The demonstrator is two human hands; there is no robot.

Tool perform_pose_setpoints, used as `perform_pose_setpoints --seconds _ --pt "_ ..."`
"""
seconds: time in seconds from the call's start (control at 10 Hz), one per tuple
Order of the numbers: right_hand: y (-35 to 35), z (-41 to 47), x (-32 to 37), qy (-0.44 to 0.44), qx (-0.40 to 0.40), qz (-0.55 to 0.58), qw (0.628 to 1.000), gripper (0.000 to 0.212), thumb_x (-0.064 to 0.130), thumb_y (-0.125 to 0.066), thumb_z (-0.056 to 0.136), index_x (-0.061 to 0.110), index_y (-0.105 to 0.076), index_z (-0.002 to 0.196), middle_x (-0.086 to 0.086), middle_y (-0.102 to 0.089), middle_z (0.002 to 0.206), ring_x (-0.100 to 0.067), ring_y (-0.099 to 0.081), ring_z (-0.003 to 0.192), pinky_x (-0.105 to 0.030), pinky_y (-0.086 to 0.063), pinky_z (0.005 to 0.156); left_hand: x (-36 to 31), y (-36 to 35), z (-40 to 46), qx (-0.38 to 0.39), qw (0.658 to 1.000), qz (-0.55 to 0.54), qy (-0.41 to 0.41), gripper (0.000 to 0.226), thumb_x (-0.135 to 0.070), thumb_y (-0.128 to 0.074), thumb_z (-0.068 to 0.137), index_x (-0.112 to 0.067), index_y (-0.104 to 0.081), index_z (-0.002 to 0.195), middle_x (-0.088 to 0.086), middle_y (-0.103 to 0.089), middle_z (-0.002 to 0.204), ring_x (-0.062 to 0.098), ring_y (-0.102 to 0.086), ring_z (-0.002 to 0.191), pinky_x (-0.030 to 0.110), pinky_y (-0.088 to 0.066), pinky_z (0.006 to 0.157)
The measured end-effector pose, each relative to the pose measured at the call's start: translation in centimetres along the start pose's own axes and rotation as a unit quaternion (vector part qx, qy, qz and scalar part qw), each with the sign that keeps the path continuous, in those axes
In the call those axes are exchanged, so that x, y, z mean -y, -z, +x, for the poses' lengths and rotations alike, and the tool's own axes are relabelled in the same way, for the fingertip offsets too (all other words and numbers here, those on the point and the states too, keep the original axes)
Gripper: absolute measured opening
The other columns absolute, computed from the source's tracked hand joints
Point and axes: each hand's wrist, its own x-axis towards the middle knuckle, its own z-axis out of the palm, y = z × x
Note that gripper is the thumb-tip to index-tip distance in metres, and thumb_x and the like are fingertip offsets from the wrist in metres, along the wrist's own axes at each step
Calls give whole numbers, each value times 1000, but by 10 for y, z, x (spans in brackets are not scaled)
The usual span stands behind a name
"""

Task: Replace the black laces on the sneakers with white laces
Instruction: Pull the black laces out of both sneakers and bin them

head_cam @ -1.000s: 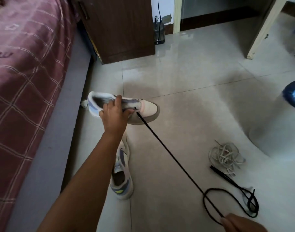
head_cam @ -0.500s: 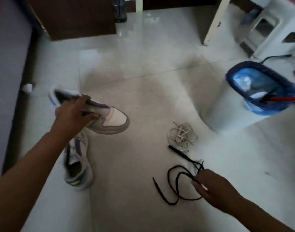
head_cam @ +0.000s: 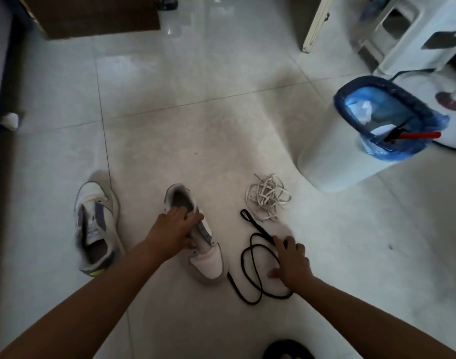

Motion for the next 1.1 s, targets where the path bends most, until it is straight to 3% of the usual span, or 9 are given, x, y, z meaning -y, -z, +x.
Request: perform_pose_setpoints --seconds 0.2,0.3,0.4,0.5,0.6,0.8,0.9,1.0,1.1 --pt "5 -31 0 139 43 100 984 28 8 -47 93 7 -51 121 -10 -51 120 -23 -55 105 -31 -48 83 -42 8 -10 -166 985 39 -27 104 -40 -86 54 -14 -38 143 19 -41 141 36 -41 130 52 -37 103" --pt "31 -44 12 169 41 252 952 24 4 -54 87 9 -59 110 -6 -58 106 -18 -61 88 -30 -56 68 -72 9 -15 -114 982 -62 -138 127 -49 -82 56 -21 -2 150 2 -7 156 28 -8 145 52 0 115" --pt "83 -65 26 183 16 489 853 23 3 -60 77 24 -66 82 -2 -68 78 -18 -67 67 -26 -53 55 -128 10 -13 60 919 -365 -138 115 -44 -77 68 -28 2 149 -19 -17 148 5 -6 143 38 16 114" --pt "113 -70 20 137 33 648 749 27 -3 -58 81 20 -66 72 -9 -69 71 -22 -68 65 -24 -50 53 -148 20 -7 73 819 -562 -85 48 -23 -69 83 -18 -49 126 -9 -63 111 9 -56 113 41 -31 112" --pt "139 -72 -2 61 -7 738 672 27 -10 -50 87 13 -63 80 -13 -67 76 -25 -62 69 -27 -53 58 -147 49 2 88 724 -684 20 21 -15 -56 91 -19 -70 76 0 -64 75 9 -58 75 19 -43 75" --pt "140 -88 -22 152 151 581 785 98 -1 -67 82 58 -12 139 -6 -50 127 -27 -67 97 -33 -56 77 -157 119 23 32 328 -942 69 32 -16 -41 96 -4 -56 71 21 -68 84 30 -69 82 38 -55 79" --pt "145 -92 -13 190 251 641 700 100 11 -78 74 52 -17 142 -4 -41 141 -31 -56 119 -46 -52 89 -186 137 27 21 315 -947 62 28 -19 -42 98 -1 -52 79 15 -64 68 25 -66 61 36 -58 64" --pt "163 -89 -2 198 246 791 524 71 49 -72 74 20 -50 135 -14 -49 140 -32 -48 127 -53 -44 98 -214 147 31 -80 657 -749 -10 20 -24 -42 99 -9 -50 89 3 -62 71 18 -63 69 18 -49 65" --pt "177 -82 -3 141 165 868 447 63 57 -55 82 10 -61 124 -16 -56 132 -28 -55 121 -45 -50 93 -215 135 38 -142 941 -278 -133 17 -23 -36 99 -14 -47 109 4 -56 109 23 -51 110 23 -37 93"
